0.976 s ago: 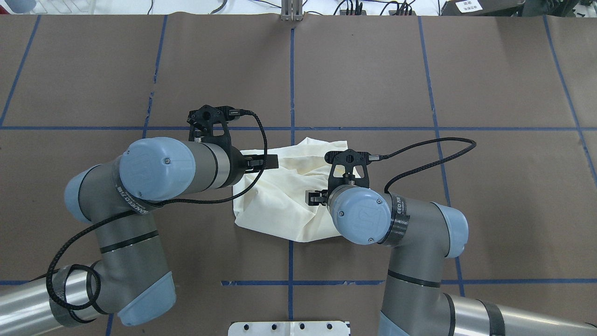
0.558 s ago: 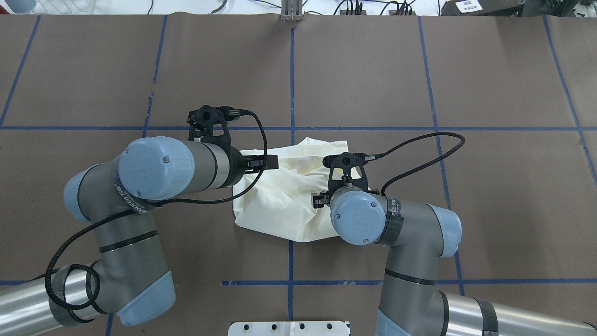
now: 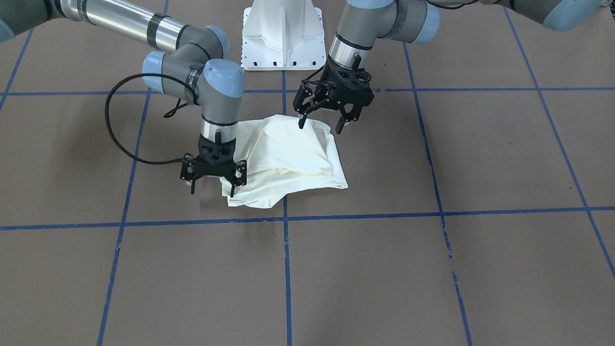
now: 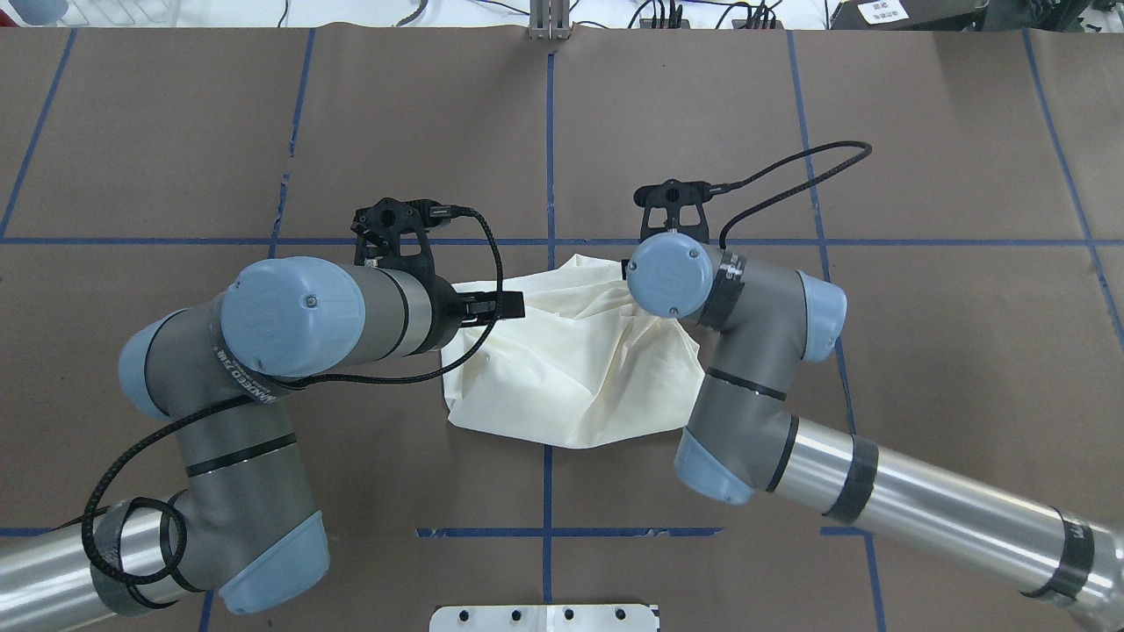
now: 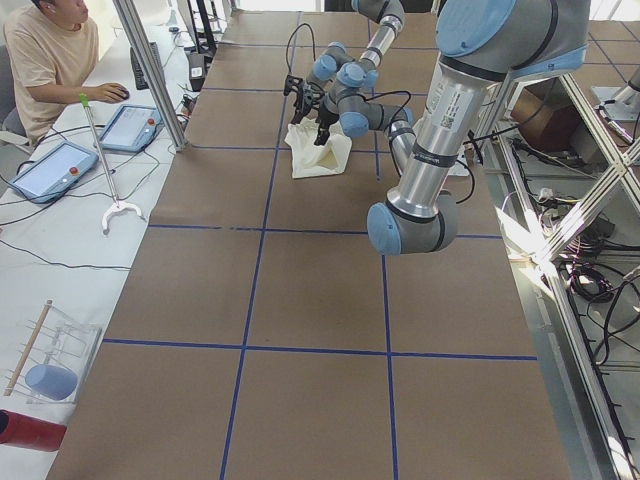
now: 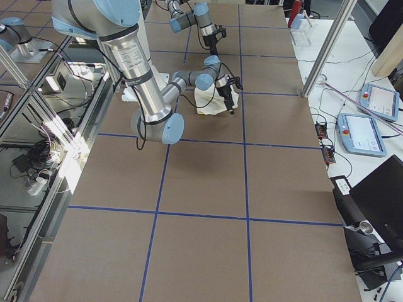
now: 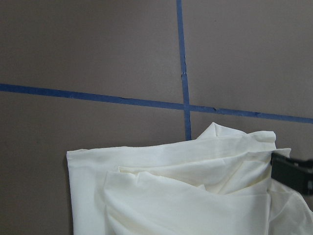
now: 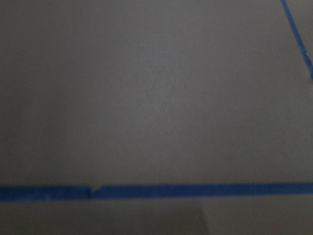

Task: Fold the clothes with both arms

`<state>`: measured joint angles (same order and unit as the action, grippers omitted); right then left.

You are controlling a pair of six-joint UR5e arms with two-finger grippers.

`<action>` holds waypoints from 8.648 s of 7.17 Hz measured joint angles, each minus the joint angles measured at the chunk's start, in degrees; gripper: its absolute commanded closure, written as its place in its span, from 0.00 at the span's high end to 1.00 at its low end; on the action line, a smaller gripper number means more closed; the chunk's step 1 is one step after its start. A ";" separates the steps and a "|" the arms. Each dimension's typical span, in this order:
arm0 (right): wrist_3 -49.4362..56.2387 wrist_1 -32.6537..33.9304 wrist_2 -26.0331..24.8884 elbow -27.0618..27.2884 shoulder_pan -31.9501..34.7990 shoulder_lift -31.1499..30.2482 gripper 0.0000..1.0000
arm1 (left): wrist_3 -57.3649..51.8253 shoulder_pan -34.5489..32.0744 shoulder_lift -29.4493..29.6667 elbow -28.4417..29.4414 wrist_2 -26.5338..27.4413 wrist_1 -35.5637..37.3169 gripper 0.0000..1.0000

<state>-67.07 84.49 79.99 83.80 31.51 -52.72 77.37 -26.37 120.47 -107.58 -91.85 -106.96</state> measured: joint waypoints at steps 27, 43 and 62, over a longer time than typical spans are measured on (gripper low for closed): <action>4.68 -4.49 26.09 9.42 14.81 -4.24 1.00 | -3.94 2.70 -12.96 16.54 -18.73 -67.22 1.00; 4.76 -4.50 26.35 10.70 14.55 -5.46 1.00 | 16.16 6.35 -6.33 20.60 1.14 -61.36 1.00; 6.25 -4.18 26.99 13.95 14.51 -9.07 1.00 | -10.61 -0.21 -6.07 -3.04 -8.36 -0.35 1.00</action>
<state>-60.82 80.31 106.97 97.75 46.02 -61.79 66.76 -26.57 114.40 -110.62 -100.21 -107.31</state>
